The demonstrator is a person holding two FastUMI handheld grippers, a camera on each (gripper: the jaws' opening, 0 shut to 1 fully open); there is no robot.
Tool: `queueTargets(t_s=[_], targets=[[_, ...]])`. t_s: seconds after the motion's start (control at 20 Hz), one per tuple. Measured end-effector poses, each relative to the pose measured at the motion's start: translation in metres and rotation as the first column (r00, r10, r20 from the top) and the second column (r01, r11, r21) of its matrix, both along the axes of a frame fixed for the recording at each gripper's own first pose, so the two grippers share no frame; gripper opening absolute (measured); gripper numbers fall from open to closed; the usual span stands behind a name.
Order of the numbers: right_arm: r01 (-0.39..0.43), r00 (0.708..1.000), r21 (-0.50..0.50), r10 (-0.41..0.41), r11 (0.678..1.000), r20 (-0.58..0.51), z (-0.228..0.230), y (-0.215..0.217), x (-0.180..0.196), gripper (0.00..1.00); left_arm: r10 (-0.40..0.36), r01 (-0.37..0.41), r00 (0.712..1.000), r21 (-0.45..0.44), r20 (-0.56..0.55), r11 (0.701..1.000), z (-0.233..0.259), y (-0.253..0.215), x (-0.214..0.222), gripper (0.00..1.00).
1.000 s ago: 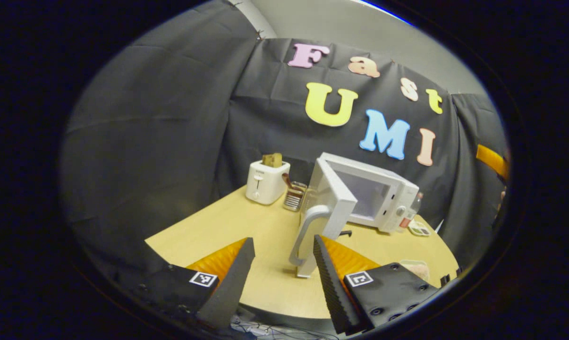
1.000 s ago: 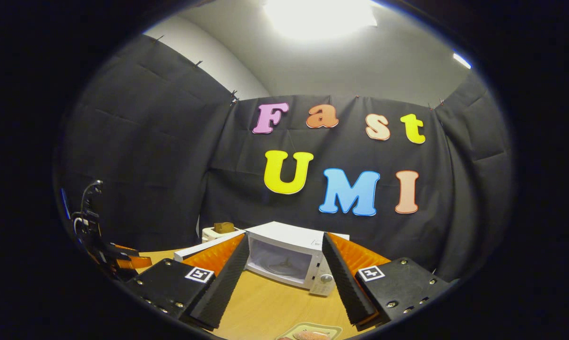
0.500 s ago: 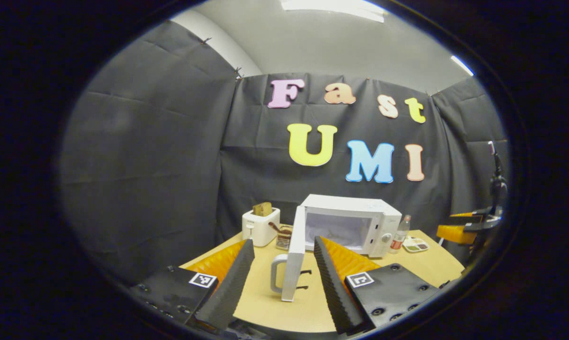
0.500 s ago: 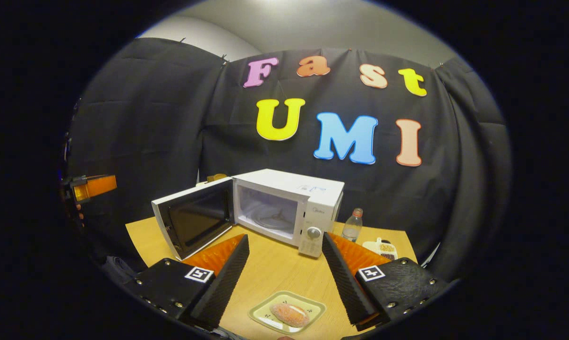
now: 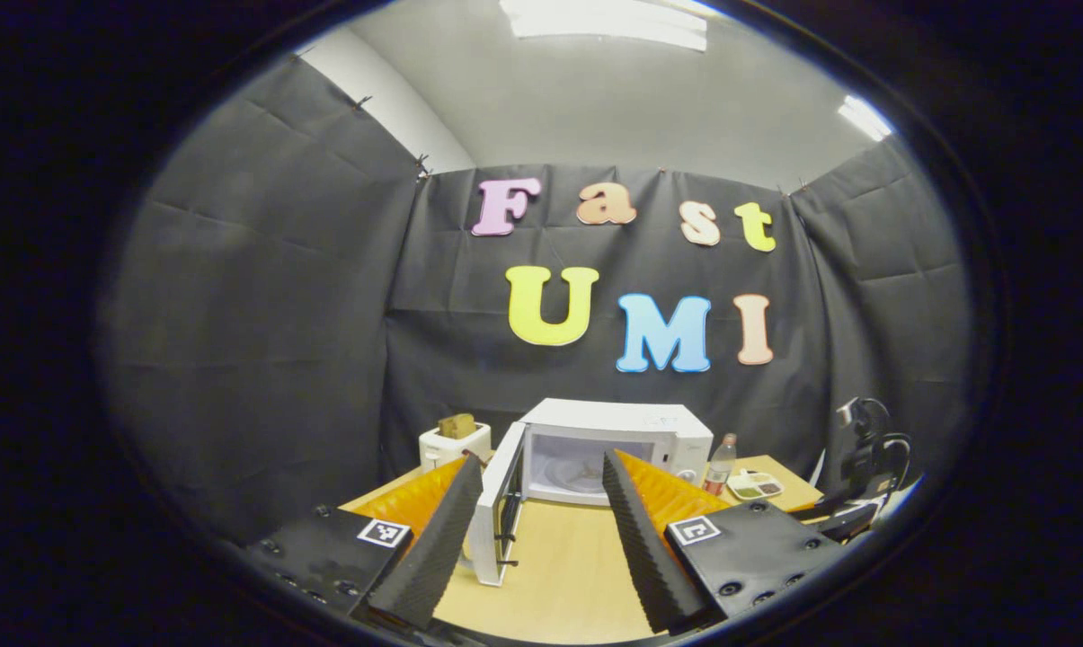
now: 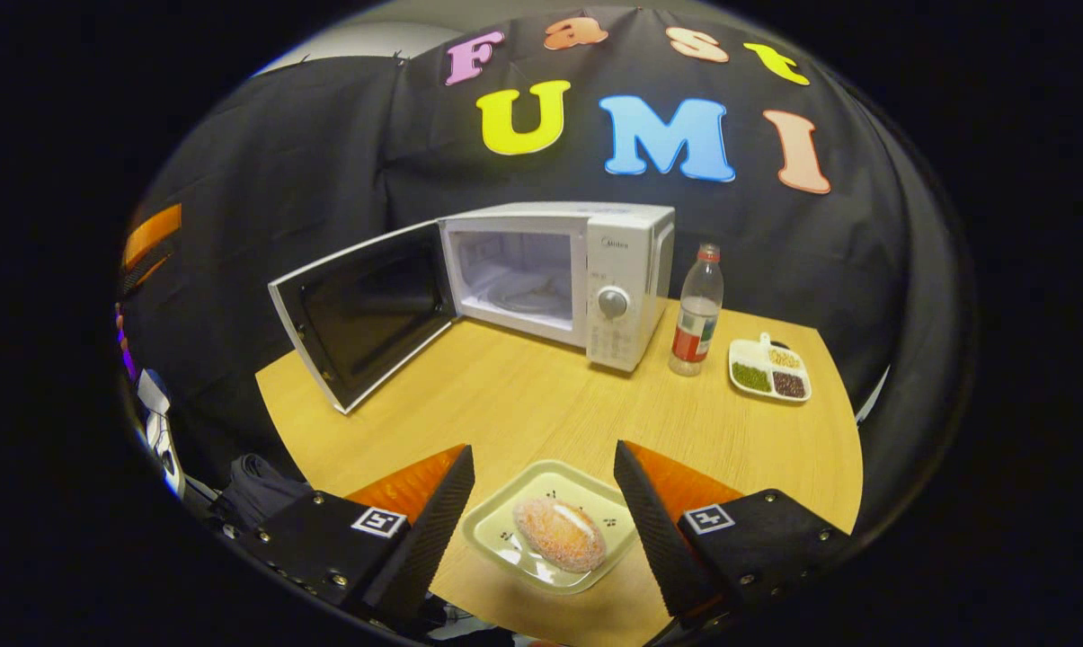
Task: Open the microwave oven with the left hand, put the food in, and close the microwave oven.
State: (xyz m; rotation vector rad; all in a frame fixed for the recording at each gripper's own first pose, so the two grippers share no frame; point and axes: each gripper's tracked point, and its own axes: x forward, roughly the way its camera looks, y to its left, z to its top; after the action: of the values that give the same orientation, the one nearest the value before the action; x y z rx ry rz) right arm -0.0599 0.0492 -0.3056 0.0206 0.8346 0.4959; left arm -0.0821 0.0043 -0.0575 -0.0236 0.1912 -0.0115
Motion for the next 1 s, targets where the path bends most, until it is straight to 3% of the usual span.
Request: queueTargets(t_s=[0.05, 0.4, 0.8, 0.85, 1.0], targets=[[-0.011, 1.0, -0.018, 0.011, 1.0, -0.022, -0.013, -0.002, -0.005, 0.96, 0.006, -0.006, 1.0, 0.014, -0.003, 1.0, -0.001, -0.002, -0.004, 0.93], [-0.086, 0.985, -0.086, 0.072, 0.993, -0.156, -0.082, -0.011, -0.022, 0.96, 0.084, -0.082, 0.996, 0.046, -0.041, 0.996, -0.011, -0.001, -0.028, 0.95], [-0.171, 0.966, -0.109, 0.145, 0.979, -0.216, -0.112, -0.012, -0.032, 0.96, 0.115, -0.112, 0.992, 0.062, -0.048, 0.992, -0.014, -0.004, -0.036, 0.95], [-0.173, 0.964, -0.104, 0.147, 0.979, -0.22, -0.115, -0.009, -0.033, 0.86, 0.112, -0.109, 0.993, 0.062, -0.048, 0.992, -0.013, -0.005, -0.034, 0.95], [-0.164, 0.957, -0.082, 0.139, 0.983, -0.254, -0.119, -0.006, -0.031, 0.85, 0.084, -0.081, 0.995, 0.06, -0.047, 0.995, -0.018, -0.005, -0.025, 0.95]])
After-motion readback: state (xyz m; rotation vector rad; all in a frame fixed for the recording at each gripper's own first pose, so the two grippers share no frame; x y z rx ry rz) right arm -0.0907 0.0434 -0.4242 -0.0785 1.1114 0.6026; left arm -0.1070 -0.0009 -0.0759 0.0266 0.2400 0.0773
